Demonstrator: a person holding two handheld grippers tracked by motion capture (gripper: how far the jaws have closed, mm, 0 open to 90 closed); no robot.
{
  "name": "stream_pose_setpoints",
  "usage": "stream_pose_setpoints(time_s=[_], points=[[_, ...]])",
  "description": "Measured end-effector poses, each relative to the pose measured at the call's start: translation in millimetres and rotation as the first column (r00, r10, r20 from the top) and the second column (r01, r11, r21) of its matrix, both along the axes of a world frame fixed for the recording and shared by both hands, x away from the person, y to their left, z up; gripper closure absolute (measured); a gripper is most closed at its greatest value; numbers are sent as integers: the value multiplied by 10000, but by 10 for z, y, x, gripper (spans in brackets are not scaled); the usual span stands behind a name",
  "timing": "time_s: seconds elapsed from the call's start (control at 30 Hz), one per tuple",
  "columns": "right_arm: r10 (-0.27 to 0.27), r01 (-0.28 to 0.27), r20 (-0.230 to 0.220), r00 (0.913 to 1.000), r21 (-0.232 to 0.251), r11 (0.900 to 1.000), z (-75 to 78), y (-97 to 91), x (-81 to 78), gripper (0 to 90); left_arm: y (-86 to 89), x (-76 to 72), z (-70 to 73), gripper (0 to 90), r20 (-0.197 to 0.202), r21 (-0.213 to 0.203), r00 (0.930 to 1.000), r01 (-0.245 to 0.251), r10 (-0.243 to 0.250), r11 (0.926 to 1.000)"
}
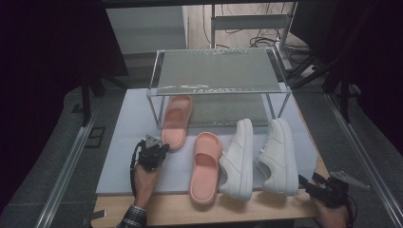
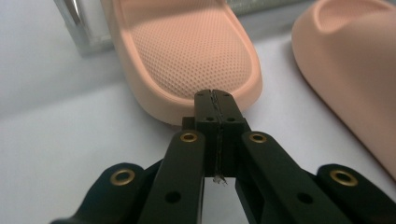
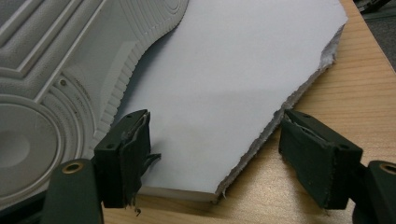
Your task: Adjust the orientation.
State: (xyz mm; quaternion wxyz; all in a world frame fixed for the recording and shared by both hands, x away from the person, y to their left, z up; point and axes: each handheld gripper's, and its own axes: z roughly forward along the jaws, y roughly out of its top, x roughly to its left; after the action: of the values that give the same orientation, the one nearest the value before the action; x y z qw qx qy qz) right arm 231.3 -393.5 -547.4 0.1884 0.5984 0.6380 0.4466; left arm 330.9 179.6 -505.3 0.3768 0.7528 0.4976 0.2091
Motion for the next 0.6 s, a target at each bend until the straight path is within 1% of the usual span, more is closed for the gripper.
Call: stream_pose_setpoints(time_s=[0.2, 0.37, 0.6], points=[[-6, 6, 9, 10000, -15, 10000, -1, 0, 0, 254, -28, 97, 55, 898, 154, -24, 9998, -92, 92, 10000], [6, -6, -3, 10000, -14, 10000, -1, -2, 0, 253, -62, 199, 47, 898, 97, 115, 9999, -35, 34, 9999], [8, -8, 0, 10000, -14, 10000, -1, -2, 0, 254, -143, 346, 58, 899, 48, 170, 10000, -26, 25, 9999]])
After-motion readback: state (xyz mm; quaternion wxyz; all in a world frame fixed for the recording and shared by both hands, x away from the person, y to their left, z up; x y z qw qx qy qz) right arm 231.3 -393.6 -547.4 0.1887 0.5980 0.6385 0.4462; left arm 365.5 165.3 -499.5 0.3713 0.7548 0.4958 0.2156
